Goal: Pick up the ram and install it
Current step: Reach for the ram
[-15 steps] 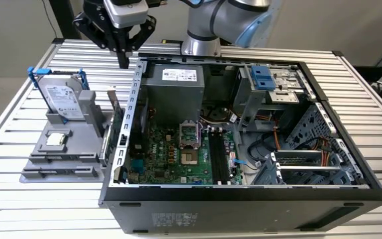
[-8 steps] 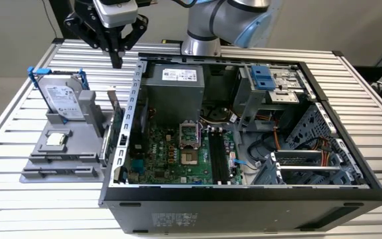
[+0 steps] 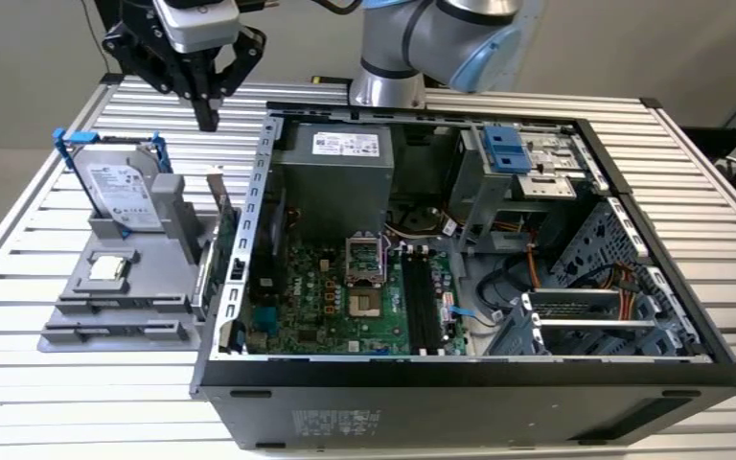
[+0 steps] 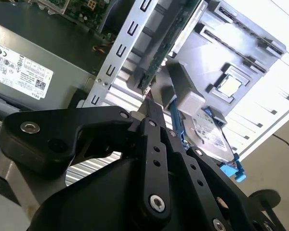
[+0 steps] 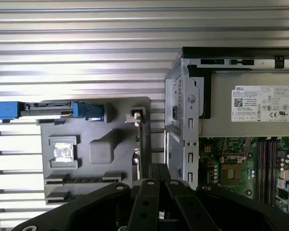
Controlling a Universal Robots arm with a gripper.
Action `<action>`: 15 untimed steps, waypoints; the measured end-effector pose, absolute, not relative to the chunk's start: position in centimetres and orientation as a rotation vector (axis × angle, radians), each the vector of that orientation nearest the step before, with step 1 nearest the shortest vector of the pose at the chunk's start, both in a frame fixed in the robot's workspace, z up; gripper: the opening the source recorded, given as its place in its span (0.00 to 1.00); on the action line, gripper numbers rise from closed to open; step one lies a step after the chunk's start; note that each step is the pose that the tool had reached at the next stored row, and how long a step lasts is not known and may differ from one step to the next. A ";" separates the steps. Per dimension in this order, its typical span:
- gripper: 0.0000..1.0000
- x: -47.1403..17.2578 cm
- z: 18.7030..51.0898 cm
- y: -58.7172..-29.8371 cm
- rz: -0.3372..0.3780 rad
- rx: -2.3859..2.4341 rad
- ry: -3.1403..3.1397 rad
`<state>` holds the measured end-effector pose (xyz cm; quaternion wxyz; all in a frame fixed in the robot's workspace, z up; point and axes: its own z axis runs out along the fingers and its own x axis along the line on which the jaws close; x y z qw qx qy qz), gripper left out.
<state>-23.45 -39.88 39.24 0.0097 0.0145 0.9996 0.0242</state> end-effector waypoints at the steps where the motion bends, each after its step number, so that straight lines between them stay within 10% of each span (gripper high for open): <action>1: 0.00 -23.7 39.2 -39.9 0.076 0.043 3.121; 15: 0.00 -26.5 39.2 -39.9 0.076 0.019 3.122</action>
